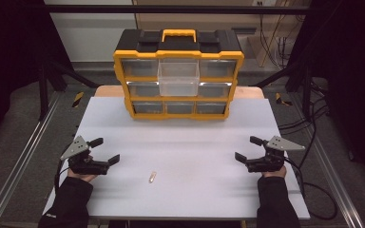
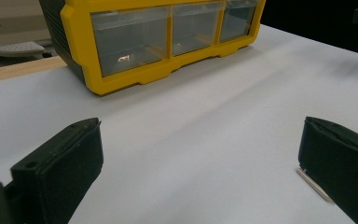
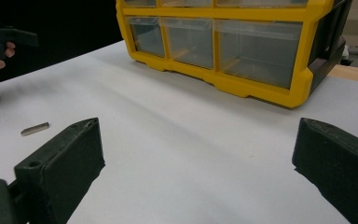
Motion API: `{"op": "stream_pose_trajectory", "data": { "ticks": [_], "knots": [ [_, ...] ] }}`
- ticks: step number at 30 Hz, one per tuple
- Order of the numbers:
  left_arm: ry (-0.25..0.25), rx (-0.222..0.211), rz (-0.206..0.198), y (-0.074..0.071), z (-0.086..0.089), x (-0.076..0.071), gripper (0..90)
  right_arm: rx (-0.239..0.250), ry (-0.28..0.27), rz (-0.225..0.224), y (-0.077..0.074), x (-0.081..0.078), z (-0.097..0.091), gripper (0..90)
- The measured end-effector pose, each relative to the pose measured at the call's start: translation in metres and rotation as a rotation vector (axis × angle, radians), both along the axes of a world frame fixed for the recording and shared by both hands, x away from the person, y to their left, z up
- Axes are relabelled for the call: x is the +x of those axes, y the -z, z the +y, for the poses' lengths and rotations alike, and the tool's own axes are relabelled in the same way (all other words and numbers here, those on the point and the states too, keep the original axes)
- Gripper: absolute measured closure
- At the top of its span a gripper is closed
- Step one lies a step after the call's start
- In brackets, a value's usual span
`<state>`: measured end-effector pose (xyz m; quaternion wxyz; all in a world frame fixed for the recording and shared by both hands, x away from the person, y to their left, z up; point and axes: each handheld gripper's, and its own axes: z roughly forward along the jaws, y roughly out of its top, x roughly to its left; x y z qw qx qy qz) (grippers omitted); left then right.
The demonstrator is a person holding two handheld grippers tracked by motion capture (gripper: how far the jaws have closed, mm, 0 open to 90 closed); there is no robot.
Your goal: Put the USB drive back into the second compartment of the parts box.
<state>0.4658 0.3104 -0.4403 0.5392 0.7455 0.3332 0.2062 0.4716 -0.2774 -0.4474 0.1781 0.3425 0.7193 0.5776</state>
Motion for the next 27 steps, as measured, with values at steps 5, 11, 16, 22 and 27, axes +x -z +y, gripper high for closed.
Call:
{"op": "stream_pose_trajectory", "data": {
  "ticks": [5, 11, 16, 22, 27],
  "knots": [
    [-0.013, 0.002, -0.005, -0.005, -0.001, -0.001, 0.0, 0.005, 0.003, -0.008, -0.001, -0.001, -0.001, 2.1],
    [-0.032, 0.016, -0.001, -0.01, -0.005, -0.002, 0.0, -0.001, 0.0, -0.014, -0.001, -0.001, -0.001, 2.1],
    [-0.047, 0.02, 0.004, -0.015, -0.01, -0.004, 0.0, -0.002, 0.001, -0.01, -0.002, -0.002, -0.002, 2.1],
    [-0.05, 0.039, 0.008, -0.018, -0.02, -0.006, 0.0, -0.01, 0.001, -0.001, -0.001, -0.001, -0.001, 2.1],
    [-0.045, 0.049, 0.011, -0.021, -0.025, -0.007, 0.0, -0.013, 0.0, -0.004, -0.001, -0.001, -0.001, 2.1]
  ]
}}
